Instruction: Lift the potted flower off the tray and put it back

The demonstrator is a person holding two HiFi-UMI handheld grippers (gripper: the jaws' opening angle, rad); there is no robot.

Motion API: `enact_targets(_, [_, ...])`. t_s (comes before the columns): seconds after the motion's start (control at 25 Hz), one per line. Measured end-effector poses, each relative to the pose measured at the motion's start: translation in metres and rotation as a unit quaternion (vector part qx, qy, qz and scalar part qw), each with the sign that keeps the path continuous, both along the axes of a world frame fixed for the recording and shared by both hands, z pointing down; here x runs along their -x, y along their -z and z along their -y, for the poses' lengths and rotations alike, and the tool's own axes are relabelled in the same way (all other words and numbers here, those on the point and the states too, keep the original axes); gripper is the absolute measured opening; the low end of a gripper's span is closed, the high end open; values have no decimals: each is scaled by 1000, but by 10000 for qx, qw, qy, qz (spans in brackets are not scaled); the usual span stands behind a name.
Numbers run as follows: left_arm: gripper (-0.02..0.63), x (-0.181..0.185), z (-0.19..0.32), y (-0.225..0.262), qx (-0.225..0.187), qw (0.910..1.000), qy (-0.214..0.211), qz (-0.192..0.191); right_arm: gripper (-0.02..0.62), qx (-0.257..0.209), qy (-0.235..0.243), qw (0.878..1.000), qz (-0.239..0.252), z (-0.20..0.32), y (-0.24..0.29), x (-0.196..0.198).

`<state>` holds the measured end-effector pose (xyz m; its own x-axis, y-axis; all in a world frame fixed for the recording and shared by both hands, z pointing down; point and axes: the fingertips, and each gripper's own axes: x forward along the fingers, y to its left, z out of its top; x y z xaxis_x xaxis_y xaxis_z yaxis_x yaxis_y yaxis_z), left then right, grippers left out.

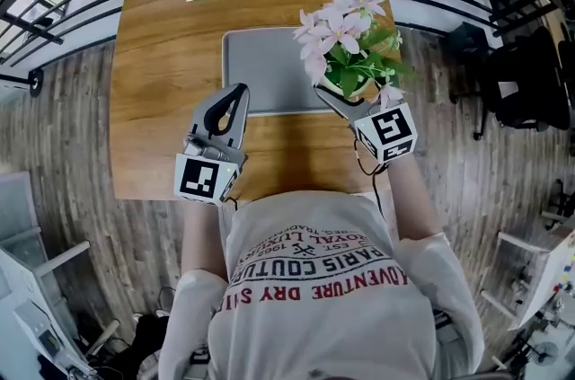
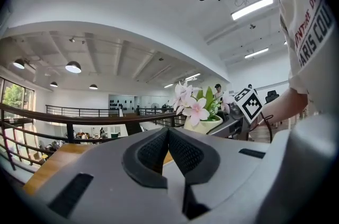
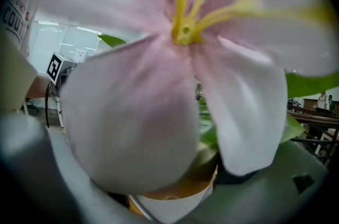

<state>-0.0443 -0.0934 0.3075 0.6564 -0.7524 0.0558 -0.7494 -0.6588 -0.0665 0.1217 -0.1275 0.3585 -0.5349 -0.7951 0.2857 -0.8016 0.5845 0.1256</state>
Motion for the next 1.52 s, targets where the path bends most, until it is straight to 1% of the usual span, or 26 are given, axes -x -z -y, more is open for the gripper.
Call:
enact_targets(0.08, [14,19,3,-10,125,9999,68,-10,514,144,241,9996,-85,7,-16,27])
enact_targets(0.12, [14,23,5,-15,187,9998,103,-11,514,209,346,9991,-118,12,-25,35])
enact_targets(0.32, [14,6,15,-38,489,9982,347,-12,514,659,964,9930,-182,23,-66,39])
enact_targets(0.44, [14,15,16,-58,762,9958,514,-16,514,962,1396,9852,-256,22,-93,63])
enact_targets(0.52, [14,25,18,-70,948,9937,597,-40,515,1069,1588,9810,-306,26,-112,80])
enact_targets(0.6, [14,27,20,-80,1042,9923,669,-13,515,1109,1726,9782,-331,32,-130,84])
enact_targets(0.76, [14,15,15,-100,1254,9881,889,36,515,1210,1973,9725,-271,38,-155,80])
enact_targets(0.88, [14,18,10,-111,1431,9835,1105,80,515,1349,2319,9631,-238,37,-170,93])
enact_targets(1.0, [14,39,9,-121,1464,9810,1275,24,515,1447,2769,9498,-198,29,-183,127])
enact_targets(1.08, [14,42,12,-130,1505,9797,1325,-21,515,1468,2987,9428,-186,28,-192,138])
enact_targets(1.16, [14,37,17,-134,1547,9789,1334,-8,515,1449,3125,9386,-195,29,-196,139])
enact_targets(1.28, [14,31,20,-134,1606,9776,1359,15,515,1376,3244,9356,-208,32,-195,140])
enact_targets(1.4, [14,32,21,-138,1672,9764,1368,-5,514,1379,3316,9332,-153,33,-197,142])
enact_targets(1.52, [14,35,20,-144,1728,9762,1309,52,514,1443,3313,9322,-204,32,-202,144])
